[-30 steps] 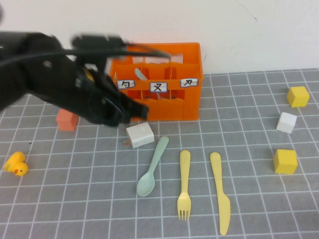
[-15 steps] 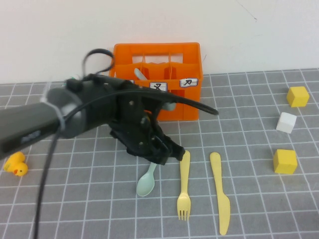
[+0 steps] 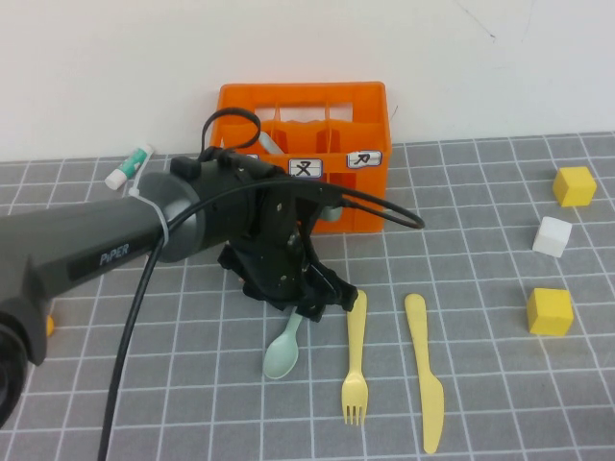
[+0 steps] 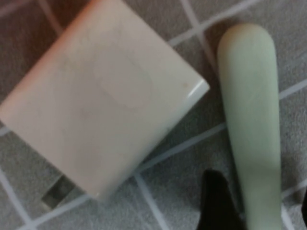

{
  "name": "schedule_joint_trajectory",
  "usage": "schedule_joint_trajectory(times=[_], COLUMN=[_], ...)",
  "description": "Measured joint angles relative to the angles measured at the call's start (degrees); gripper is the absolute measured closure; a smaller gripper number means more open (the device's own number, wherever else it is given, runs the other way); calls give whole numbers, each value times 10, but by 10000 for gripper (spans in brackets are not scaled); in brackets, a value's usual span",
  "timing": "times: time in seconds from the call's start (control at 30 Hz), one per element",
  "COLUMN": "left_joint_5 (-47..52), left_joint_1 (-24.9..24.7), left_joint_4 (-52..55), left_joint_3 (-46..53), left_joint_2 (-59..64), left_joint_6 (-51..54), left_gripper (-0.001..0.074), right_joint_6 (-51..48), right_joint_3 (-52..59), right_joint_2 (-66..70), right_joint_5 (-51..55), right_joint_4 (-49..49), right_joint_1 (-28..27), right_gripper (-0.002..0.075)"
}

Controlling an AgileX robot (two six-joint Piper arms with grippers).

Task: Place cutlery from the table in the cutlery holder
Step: Pick up the spoon, then place the spoon on the box

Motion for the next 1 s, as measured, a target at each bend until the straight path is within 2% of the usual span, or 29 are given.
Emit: schedule_joint_trajectory(times=[0.13, 0.3, 0.33, 0.57, 0.8, 1.0], left_joint_5=[0, 0, 0, 3, 81, 113], left_joint_1=[0, 0, 0, 0, 0, 0], left_joint_4=[6, 16, 16, 16, 16, 15], left_joint_3=[-1, -1, -1, -1, -38, -60], left_joint_2=[1, 1, 1, 2, 4, -68], left_joint_6=[-3, -4, -4, -4, 7, 23], left_gripper=[420, 602, 610, 610, 610, 610], right_joint_6=[0, 0, 0, 0, 0, 0], right_joint_3=[0, 0, 0, 0, 0, 0], right_joint_2=[0, 0, 0, 0, 0, 0], right_joint_5=[0, 0, 0, 0, 0, 0], right_joint_4=[0, 0, 0, 0, 0, 0], right_joint_1=[0, 0, 0, 0, 0, 0], right_gripper=[729, 729, 729, 729, 729, 729])
